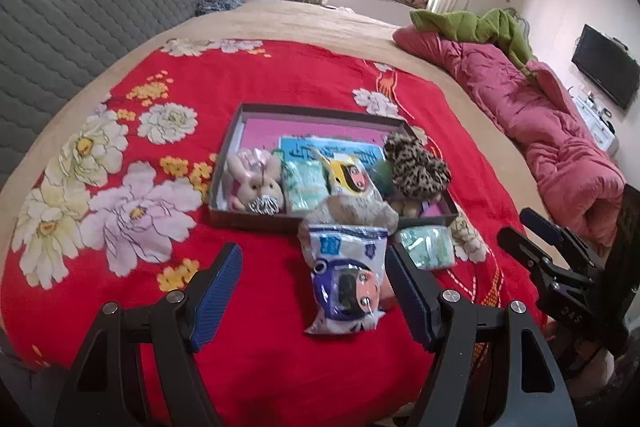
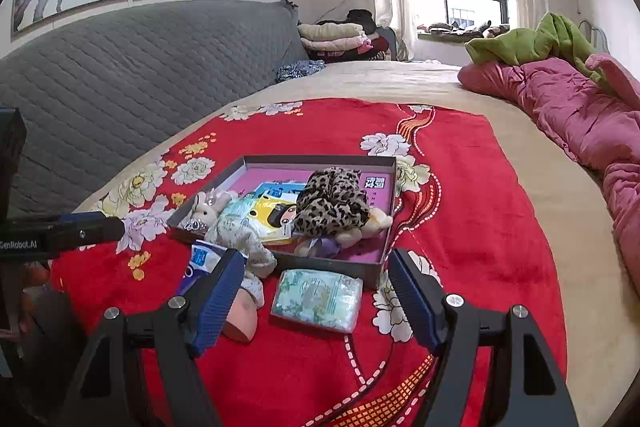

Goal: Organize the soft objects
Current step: 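Move left tool to purple wipes pack while right tool approaches mint tissue pack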

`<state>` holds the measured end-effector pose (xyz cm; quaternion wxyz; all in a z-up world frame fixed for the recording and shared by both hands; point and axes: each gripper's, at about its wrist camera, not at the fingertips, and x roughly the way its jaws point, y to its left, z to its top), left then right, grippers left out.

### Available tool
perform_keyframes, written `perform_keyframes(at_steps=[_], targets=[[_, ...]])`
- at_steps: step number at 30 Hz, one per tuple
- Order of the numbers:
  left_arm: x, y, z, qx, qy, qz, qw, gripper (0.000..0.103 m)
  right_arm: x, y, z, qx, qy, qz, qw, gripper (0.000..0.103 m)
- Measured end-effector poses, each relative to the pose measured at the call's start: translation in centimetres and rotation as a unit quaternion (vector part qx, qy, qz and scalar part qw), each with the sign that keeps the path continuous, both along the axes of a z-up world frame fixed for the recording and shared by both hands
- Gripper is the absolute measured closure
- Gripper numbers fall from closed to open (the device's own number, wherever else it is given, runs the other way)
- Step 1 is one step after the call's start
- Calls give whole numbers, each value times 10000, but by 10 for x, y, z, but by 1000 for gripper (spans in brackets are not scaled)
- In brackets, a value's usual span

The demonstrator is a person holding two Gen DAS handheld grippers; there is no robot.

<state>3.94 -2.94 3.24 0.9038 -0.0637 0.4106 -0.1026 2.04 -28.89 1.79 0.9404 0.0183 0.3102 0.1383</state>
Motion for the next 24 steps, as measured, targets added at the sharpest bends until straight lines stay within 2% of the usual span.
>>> perform_keyframes(at_steps=[7,17,24], targets=[[-3,-8,-16,-7,140,-157,9998,28,7,8,-14,-166,239,80,9995,29],[2,-23,-56,55,552,-361,9978,28,20,17,-40,-300,656,150,9973,29],[8,-30,-72,19,749,-440,9962,28,22,24,-44,-357,690,223,9967,29]])
